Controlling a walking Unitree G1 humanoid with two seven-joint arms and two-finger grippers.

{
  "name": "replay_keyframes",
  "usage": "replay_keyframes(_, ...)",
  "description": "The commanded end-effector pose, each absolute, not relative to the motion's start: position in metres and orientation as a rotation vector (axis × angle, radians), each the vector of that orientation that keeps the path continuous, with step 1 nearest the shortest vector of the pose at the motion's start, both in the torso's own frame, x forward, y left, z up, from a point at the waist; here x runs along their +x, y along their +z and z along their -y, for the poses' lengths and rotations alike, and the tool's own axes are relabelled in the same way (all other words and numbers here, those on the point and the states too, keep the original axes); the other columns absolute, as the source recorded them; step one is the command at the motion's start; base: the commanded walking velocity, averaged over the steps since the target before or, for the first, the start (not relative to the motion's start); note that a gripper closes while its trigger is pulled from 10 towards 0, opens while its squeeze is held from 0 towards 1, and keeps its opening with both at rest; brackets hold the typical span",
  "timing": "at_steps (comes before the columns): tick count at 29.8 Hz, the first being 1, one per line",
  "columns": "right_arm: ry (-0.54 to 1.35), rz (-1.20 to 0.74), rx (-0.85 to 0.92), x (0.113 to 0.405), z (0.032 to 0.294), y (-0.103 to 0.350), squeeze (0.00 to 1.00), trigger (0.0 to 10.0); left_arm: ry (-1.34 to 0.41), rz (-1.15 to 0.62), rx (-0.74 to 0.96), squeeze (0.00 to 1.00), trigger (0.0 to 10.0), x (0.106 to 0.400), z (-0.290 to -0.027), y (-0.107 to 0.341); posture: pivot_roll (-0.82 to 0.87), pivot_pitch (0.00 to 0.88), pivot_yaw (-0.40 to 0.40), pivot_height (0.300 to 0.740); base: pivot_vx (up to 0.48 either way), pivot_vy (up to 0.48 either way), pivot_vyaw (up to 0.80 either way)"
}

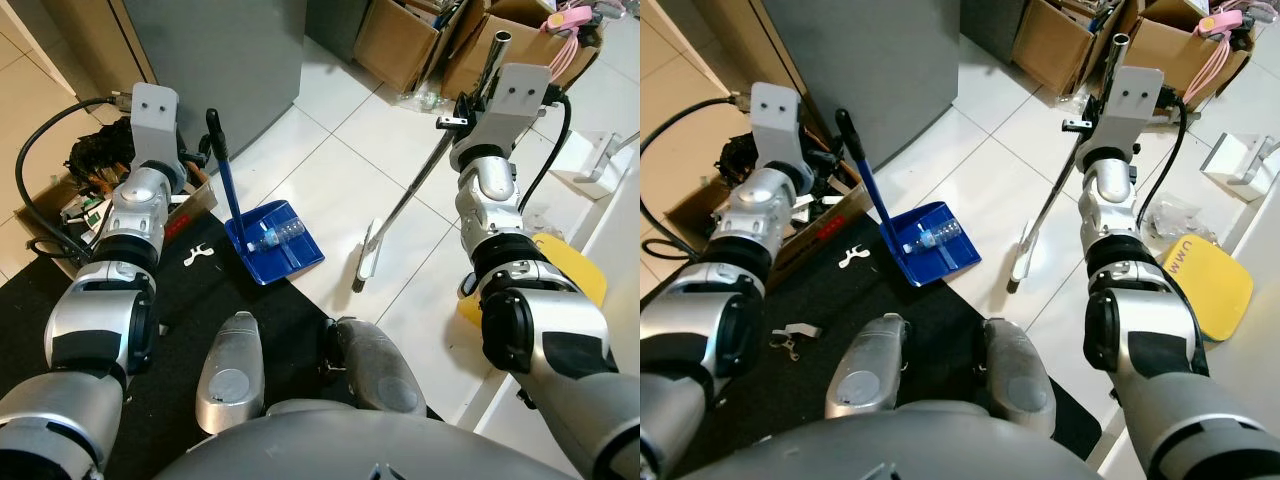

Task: Sweep floor

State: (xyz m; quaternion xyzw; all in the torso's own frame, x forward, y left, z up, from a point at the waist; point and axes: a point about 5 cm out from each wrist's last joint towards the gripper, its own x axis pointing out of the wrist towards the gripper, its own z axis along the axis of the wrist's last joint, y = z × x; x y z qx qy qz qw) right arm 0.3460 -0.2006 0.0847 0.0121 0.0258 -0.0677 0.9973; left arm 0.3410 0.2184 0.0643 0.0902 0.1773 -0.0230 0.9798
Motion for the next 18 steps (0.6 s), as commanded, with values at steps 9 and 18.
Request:
replay_keyframes(9,-0.139,-0.02,0.006,0.341,0.202,0.087,0.0,10.0,-0.067,-0.347,0.248,0.0,7.5,0.348,-0.221,0.073,0.15,0.15,-0.035,0.74,0.0,0.0,0.0)
replay_keyframes(18,-0.143,-0.026,0.002,0.336,0.203,0.083,0.0,10.0,-0.06,-0.357,0.259,0.0,4.8,0.345,-0.224,0.069,0.14,0.18,-0.035,0.74,0.0,0.0,0.0)
